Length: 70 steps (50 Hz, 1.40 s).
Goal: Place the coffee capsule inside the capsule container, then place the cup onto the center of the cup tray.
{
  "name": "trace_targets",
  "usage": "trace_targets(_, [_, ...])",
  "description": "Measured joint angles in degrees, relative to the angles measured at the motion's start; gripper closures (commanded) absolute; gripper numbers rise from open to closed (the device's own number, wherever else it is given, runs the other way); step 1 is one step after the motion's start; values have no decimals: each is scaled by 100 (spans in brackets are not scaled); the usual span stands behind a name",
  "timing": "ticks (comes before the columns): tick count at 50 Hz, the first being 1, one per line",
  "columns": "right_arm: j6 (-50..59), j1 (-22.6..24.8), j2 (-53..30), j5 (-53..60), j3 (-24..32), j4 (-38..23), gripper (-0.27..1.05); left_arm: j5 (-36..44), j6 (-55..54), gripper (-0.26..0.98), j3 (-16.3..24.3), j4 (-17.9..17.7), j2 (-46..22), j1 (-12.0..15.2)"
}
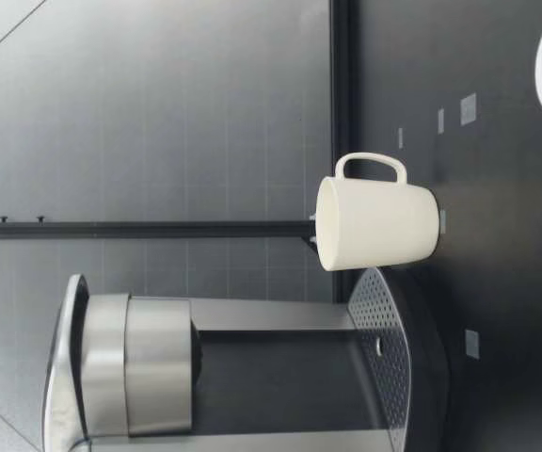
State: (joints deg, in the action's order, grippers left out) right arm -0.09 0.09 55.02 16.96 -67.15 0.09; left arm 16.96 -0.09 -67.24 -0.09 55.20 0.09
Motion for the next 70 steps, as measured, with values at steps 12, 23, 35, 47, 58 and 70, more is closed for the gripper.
trace_targets(12, [325,9,-387,-360,237,97,78,0,53,61,79,9,88,114])
trace_targets(23, [677,18,-1380,-2452,905,123,78,9,9,61,79,18,79,114])
trace_targets(35, [694,554,-2294,-3313,1248,132,78,0,53,61,79,9,79,114])
trace_targets(47, [694,782,-3059,-3718,1310,132,64,0,53,61,79,18,62,114])
trace_targets(58, [580,791,-3727,-3902,1521,97,31,9,62,61,53,9,62,114])
trace_targets(70, [519,791,-4482,-3920,1714,88,-8,0,97,61,9,9,53,123])
